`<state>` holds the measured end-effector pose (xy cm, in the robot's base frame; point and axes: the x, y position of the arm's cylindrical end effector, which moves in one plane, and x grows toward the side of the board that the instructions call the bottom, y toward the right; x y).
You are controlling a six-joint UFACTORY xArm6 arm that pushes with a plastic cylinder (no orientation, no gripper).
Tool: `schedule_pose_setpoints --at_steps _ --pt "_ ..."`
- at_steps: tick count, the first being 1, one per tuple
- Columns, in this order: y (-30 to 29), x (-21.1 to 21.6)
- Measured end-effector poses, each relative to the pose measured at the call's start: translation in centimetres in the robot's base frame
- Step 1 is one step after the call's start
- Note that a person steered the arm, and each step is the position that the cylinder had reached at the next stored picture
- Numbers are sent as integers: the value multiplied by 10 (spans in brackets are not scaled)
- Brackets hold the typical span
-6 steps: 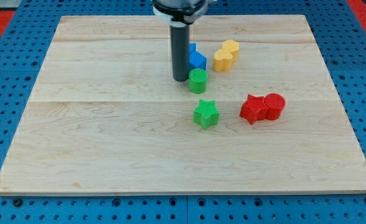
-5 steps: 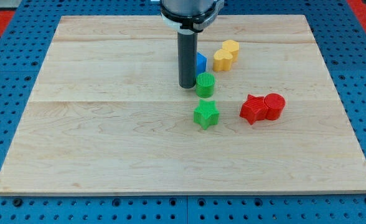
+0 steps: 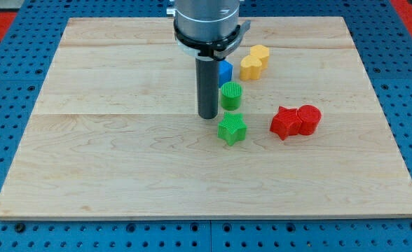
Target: Slide the green circle up a bit
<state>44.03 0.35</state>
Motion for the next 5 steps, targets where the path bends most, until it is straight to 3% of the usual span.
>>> schedule_pose_setpoints --at_steps 5 --pt "19 -27"
